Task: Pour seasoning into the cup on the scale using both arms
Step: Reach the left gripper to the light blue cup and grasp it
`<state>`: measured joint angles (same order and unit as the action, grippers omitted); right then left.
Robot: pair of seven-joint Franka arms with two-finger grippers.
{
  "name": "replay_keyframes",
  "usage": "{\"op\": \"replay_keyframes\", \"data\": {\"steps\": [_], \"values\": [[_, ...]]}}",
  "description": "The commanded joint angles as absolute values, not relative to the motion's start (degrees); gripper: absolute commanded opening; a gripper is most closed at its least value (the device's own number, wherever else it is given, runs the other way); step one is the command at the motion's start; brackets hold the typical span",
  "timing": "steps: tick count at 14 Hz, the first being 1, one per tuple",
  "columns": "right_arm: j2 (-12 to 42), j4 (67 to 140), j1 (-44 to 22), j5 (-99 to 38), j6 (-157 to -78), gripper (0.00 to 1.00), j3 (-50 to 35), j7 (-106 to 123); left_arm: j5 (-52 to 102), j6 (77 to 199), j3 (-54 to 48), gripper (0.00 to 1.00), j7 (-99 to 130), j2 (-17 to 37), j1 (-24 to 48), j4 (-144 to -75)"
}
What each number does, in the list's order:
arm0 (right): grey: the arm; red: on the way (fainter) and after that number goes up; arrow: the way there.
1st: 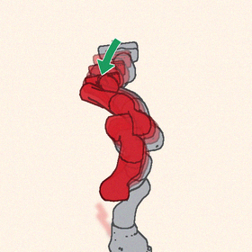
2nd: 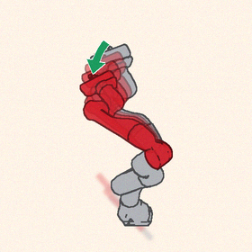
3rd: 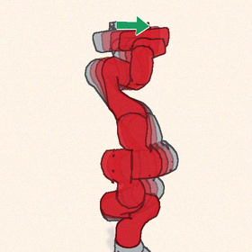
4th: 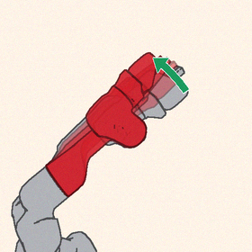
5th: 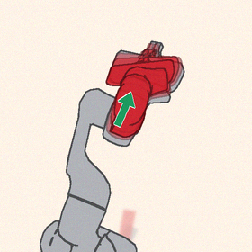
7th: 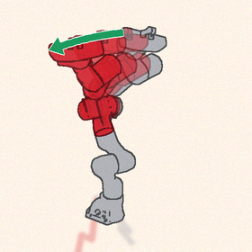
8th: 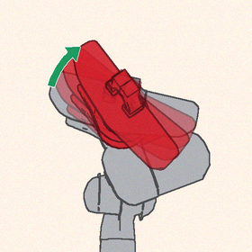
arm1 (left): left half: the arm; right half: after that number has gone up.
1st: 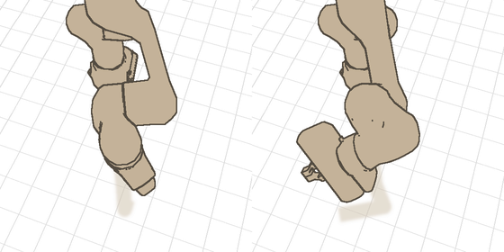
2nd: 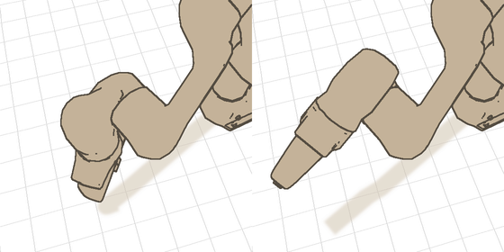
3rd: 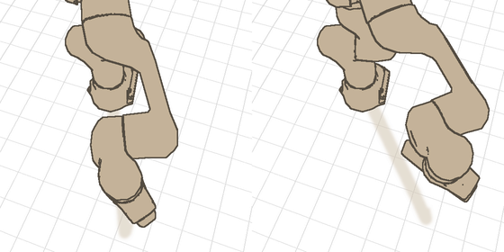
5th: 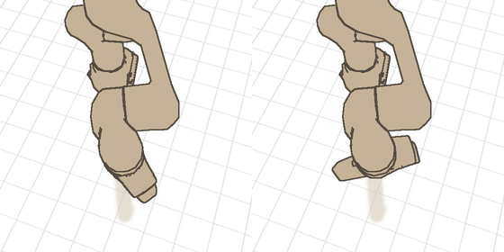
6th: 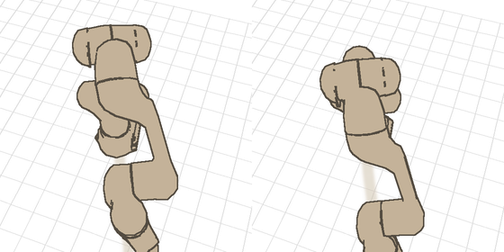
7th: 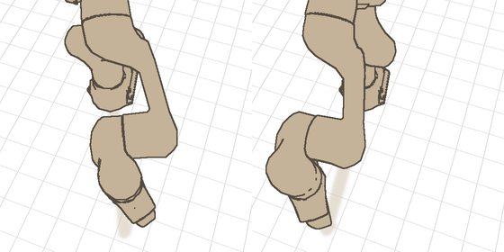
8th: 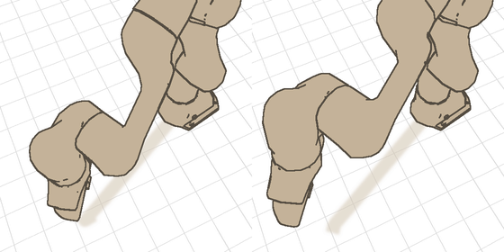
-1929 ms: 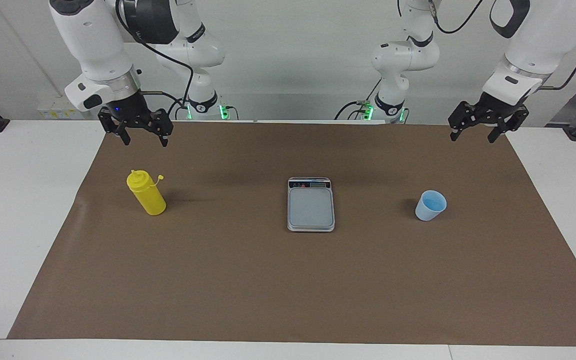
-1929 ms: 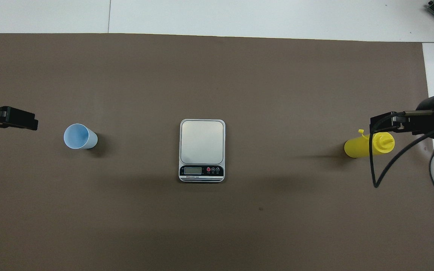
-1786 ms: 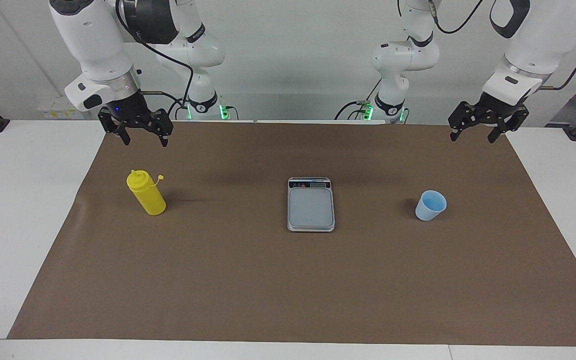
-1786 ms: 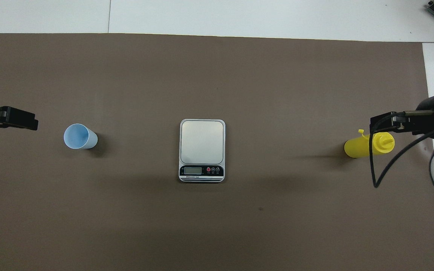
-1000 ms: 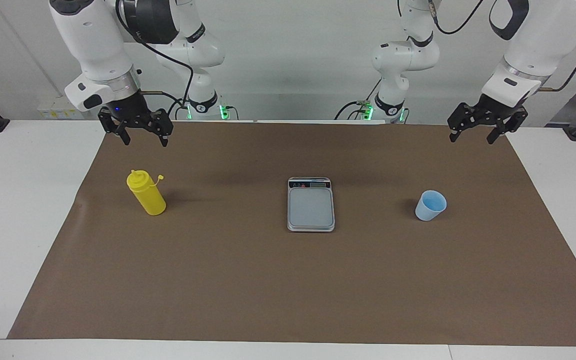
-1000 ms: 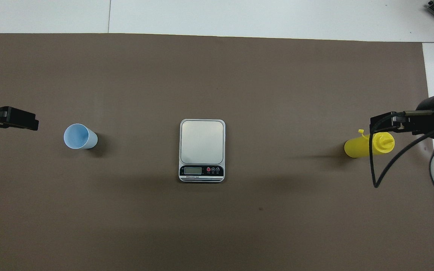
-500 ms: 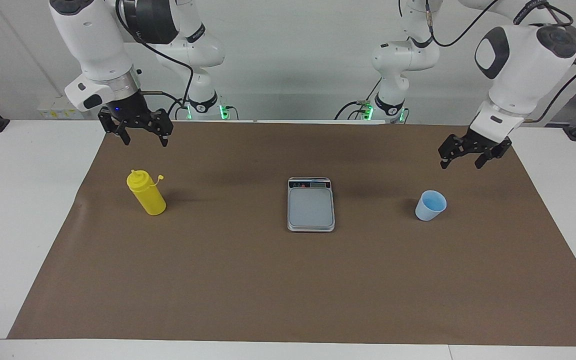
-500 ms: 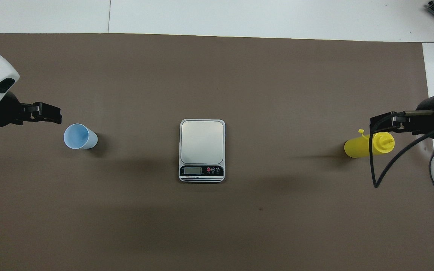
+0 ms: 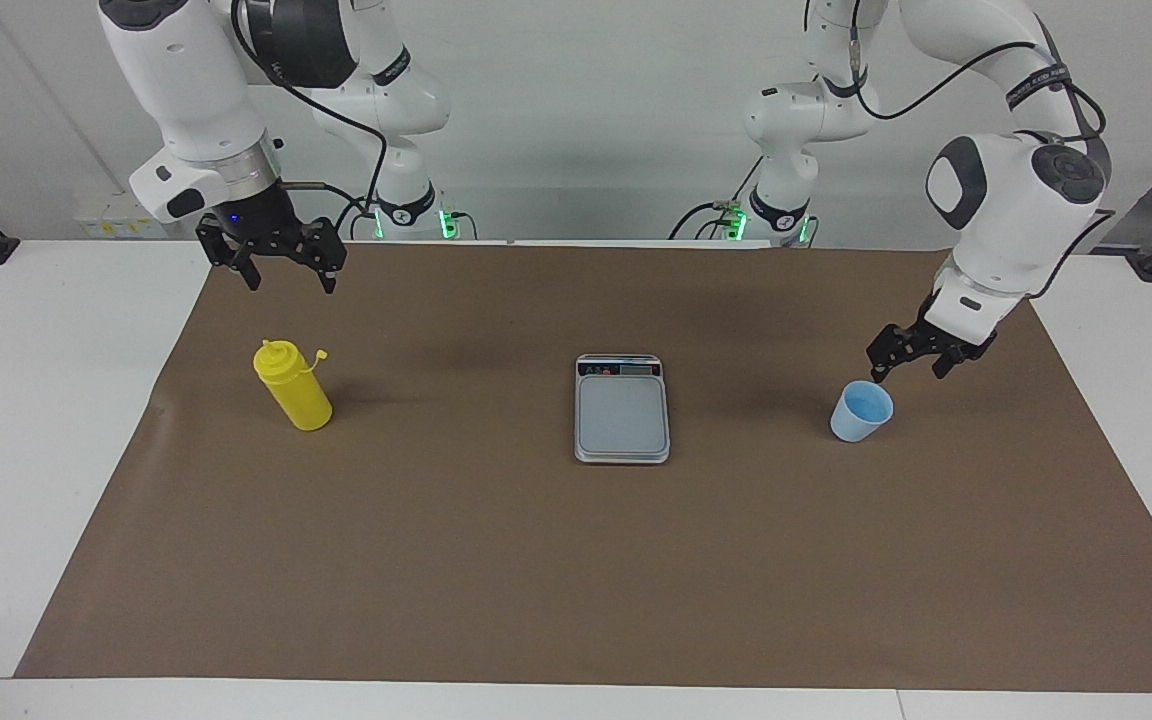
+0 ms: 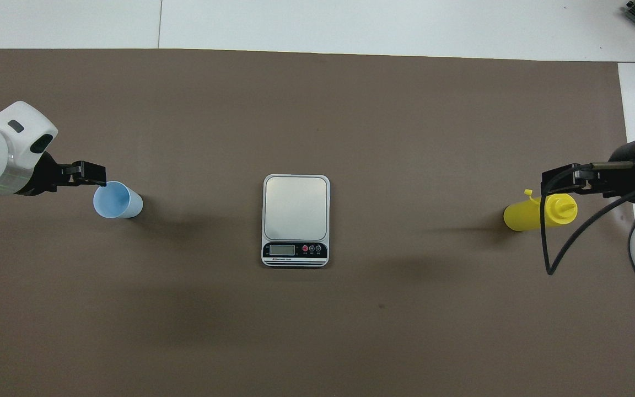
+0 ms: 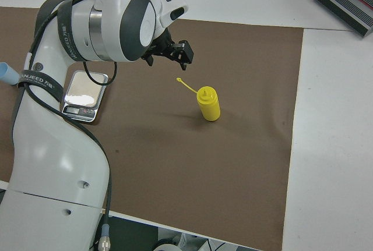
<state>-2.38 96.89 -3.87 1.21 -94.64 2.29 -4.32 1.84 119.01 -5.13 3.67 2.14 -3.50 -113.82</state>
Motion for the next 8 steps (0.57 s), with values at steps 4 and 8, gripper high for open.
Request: {"op": "replay_keyframes", "data": {"steps": [4,8], "values": [[-3.6,98.3,-3.2,0.1,-95.2,1.0,2.1,-3.3,2.5,133.2,-5.4,1.0,4.2,0.4,-6.0,-125.7],[-3.6,98.3,-3.2,0.1,-95.2,1.0,2.1,-3.3,2.5,136.8,-5.4,1.0,4.3,0.5,-6.0,-129.0]]}}
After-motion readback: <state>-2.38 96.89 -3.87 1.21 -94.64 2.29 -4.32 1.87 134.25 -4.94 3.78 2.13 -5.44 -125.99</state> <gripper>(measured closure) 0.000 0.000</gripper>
